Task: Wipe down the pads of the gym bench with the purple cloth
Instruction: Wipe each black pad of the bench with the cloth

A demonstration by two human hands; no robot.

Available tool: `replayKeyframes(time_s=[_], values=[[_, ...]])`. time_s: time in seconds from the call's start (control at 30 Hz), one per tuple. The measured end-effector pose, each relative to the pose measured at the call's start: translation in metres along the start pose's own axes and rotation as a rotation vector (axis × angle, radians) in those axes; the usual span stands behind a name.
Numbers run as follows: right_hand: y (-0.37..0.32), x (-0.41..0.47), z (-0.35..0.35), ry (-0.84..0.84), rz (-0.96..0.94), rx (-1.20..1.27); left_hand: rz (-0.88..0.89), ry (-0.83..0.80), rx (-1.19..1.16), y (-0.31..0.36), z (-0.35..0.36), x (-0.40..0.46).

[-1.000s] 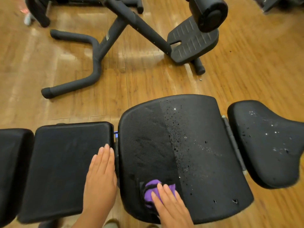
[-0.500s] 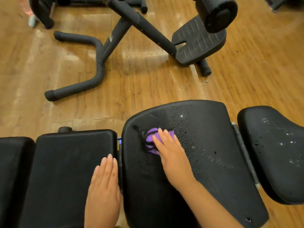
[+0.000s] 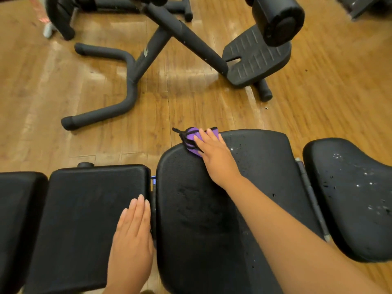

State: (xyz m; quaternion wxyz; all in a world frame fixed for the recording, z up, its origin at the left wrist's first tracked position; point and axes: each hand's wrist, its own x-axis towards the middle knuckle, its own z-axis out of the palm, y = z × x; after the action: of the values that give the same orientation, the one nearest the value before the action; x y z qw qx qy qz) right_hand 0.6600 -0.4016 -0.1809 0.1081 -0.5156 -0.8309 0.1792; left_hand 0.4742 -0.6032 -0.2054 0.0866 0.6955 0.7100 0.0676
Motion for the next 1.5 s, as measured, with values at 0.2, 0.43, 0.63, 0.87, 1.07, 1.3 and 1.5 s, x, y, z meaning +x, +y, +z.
replayKeyframes(time_s=[0.2, 0.43, 0.63, 0.87, 1.07, 1.3, 1.5], values=[[-0.010, -0.135, 0.011, 0.008, -0.083, -0.028, -0.008, -0.012, 0.022, 0.003, -0.003, -0.002], [-0.018, -0.265, 0.047, -0.097, -0.200, -0.260, -0.013, 0.005, -0.007, 0.003, -0.001, -0.001], [-0.001, -0.263, 0.060, -0.122, -0.246, -0.448, 0.028, 0.065, -0.063, -0.005, 0.011, 0.003], [0.004, -0.131, 0.021, 0.124, -0.051, -0.034, 0.102, 0.150, -0.054, -0.011, 0.014, 0.007], [0.027, -0.045, 0.003, 0.097, 0.032, -0.013, 0.085, 0.102, -0.006, -0.010, 0.010, 0.008], [0.026, -0.034, -0.007, 0.090, -0.005, -0.021, 0.065, 0.088, 0.033, -0.011, 0.014, 0.008], [0.022, -0.080, 0.003, 0.105, 0.041, 0.032, -0.010, -0.006, 0.029, 0.000, 0.003, 0.003]])
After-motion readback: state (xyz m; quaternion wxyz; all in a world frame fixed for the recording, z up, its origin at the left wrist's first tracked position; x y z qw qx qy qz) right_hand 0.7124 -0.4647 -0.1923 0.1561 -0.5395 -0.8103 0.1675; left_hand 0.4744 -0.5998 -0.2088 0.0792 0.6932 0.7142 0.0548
